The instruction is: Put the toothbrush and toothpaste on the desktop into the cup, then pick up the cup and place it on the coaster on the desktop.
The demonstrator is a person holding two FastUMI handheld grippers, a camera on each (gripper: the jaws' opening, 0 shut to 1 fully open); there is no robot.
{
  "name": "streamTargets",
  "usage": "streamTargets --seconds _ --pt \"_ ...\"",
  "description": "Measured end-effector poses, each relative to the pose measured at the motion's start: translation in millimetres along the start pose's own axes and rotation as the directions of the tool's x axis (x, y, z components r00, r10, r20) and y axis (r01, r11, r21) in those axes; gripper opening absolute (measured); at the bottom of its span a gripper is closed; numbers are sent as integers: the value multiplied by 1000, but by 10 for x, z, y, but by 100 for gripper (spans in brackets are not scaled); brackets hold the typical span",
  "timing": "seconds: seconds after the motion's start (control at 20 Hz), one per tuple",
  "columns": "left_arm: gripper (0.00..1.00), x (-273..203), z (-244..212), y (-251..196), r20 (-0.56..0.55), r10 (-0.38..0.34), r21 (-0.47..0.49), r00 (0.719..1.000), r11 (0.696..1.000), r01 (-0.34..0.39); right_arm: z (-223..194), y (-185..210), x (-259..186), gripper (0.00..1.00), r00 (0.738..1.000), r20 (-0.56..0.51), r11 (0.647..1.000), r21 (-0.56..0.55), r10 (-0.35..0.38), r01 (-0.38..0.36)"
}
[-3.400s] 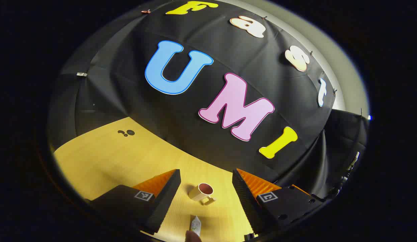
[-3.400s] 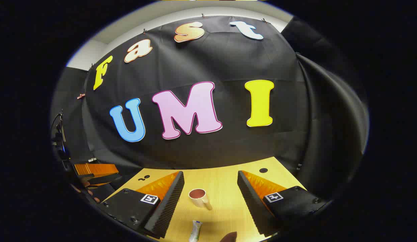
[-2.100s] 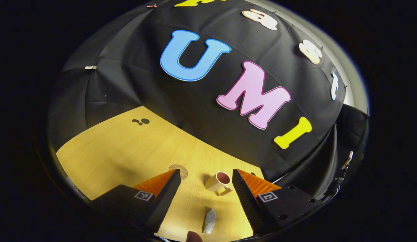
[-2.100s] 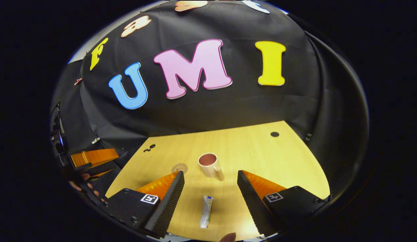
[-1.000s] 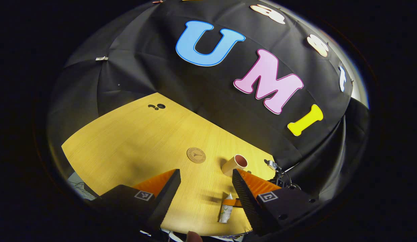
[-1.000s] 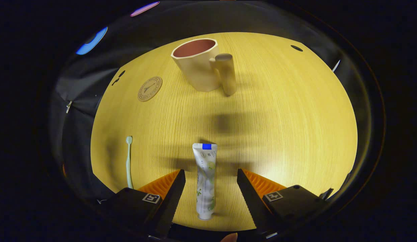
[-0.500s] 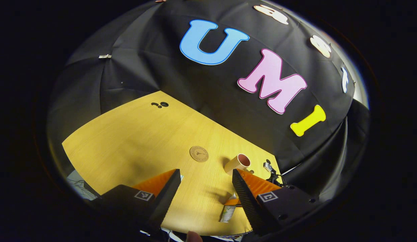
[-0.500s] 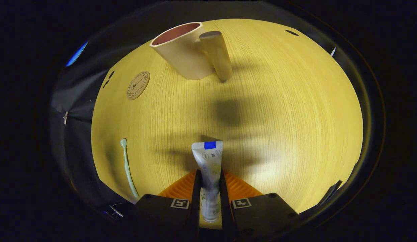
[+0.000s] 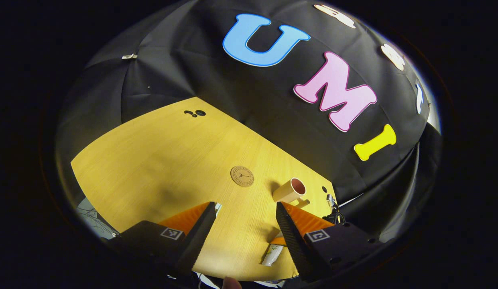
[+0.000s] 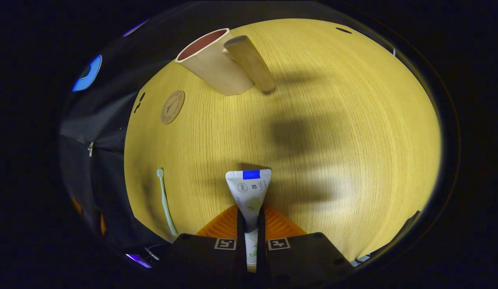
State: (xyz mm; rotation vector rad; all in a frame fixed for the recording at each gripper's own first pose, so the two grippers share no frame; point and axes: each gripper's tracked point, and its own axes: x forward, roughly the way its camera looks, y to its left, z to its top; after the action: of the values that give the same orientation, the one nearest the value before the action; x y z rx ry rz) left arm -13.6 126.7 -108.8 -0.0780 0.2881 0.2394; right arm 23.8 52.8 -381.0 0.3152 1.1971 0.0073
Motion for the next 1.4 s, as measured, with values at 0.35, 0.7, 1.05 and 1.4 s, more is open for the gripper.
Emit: streamTargets --seconds 0.35,0.7,1.05,1.4 --pt "92 505 -43 182 -75 -15 -63 997 998 10 -43 2 61 13 999 19 999 35 37 -38" --pt "88 943 -588 536 -319 88 -53 944 993 -110 -23 -25 41 13 998 20 996 61 62 -63" --pt "86 1031 -955 808 -438 214 159 873 974 -159 5 -51 36 13 997 6 994 82 77 -78" --pt "72 1115 -1146 999 -492 325 318 808 931 -181 28 -58 34 13 997 -9 995 73 72 -71"
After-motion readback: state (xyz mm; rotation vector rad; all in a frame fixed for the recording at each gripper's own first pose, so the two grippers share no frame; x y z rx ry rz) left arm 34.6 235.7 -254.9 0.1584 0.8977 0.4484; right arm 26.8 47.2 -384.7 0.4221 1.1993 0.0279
